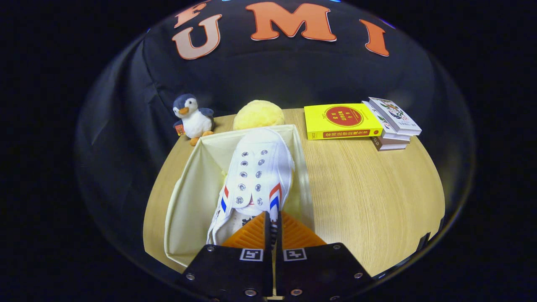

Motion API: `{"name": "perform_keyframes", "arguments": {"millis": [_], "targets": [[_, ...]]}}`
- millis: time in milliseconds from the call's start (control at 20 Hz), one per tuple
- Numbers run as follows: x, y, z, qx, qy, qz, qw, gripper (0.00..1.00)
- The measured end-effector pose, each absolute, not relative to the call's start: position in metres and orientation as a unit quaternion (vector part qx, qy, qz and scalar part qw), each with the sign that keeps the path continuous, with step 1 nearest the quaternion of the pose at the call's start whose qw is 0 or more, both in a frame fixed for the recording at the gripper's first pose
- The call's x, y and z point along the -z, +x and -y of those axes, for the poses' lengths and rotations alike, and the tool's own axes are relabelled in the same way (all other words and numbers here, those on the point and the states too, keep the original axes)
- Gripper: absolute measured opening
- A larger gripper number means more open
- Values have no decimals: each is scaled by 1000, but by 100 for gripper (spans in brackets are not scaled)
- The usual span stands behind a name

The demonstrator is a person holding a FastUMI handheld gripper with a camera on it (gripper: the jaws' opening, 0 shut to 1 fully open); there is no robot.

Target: Open the storage box then place both shoes into the box .Put the left shoe in first, then the right shoe, with the right side of both shoes facing outward in a uniform manner.

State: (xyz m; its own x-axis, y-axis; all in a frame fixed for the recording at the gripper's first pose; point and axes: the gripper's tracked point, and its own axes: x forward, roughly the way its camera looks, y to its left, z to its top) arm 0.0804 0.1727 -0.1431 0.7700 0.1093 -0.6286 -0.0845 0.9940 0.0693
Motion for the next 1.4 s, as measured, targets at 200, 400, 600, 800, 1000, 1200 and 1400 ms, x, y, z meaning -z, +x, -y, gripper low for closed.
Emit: {"name": "perform_keyframes", "arguments": {"millis": [200,400,600,800,1000,1200,1400], "targets": [[129,78,-174,-48,18,-317,947,24],[87,80,-163,-47,44,-272,960,67],[57,75,-134,-32,64,-236,969,99],[25,66,-95,-20,77,-195,978,99],[-7,54,-50,-14,77,-150,986,98],[-34,36,2,-7,76,-112,991,98],[-52,25,62,15,63,-80,995,98]]}}
